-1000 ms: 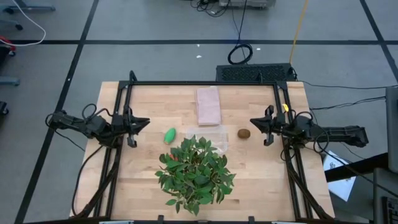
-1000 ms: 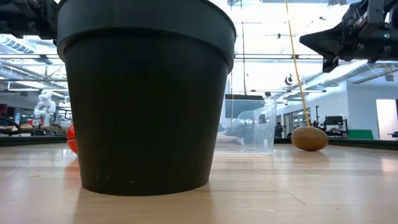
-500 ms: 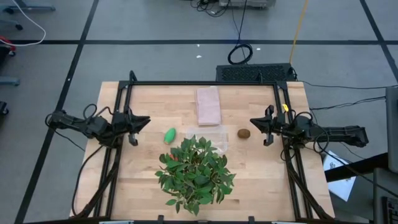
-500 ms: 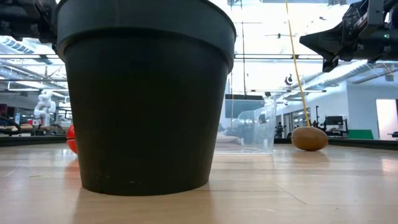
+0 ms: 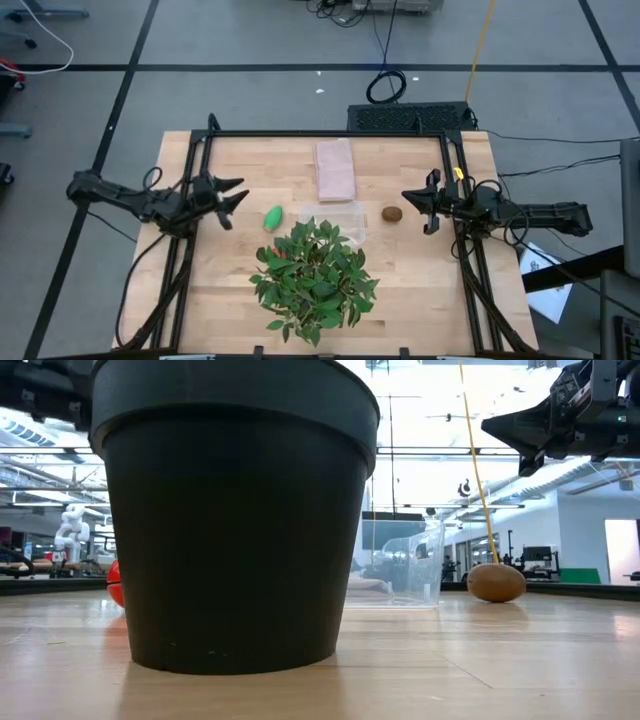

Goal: Pick and placing Produce into tupperware
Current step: Put the corn into the transparent bin

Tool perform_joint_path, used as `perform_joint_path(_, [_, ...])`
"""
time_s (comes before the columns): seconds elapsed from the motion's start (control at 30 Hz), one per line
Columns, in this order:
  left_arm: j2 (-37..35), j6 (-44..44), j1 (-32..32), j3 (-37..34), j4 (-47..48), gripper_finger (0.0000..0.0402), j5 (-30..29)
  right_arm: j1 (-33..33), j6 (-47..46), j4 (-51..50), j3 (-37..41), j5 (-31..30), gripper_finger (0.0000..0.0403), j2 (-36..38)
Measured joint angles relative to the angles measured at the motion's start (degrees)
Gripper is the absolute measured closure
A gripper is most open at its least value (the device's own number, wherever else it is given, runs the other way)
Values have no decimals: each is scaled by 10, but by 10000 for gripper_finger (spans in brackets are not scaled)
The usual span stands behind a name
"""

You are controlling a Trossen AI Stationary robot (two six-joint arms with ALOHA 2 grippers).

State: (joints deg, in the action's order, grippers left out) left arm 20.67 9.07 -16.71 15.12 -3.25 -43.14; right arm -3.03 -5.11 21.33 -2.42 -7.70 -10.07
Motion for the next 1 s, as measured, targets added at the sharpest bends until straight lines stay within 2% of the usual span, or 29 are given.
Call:
perform_joint_path(0.17, [72, 76, 20, 86, 113, 176, 3, 0, 0, -4, 0, 0, 403, 0])
perform_joint_path(0.3, [135, 166, 51, 165, 246, 174, 49, 0, -1, -5, 0, 0, 403, 0])
perform_joint_path(0.43, [197, 184, 77, 207, 321, 174, 83, 0, -2, -6, 0, 0, 403, 0])
perform_joint_path(0.6, [257, 172, 96, 213, 312, 174, 128, 0, -2, -7, 0, 0, 403, 0])
perform_joint_path(0.83, [329, 280, 135, 213, 296, 174, 187, 0, -4, -6, 0, 0, 403, -1])
perform_joint_path(1.0, [375, 308, 169, 213, 296, 174, 233, 0, -4, -6, 0, 0, 403, -4])
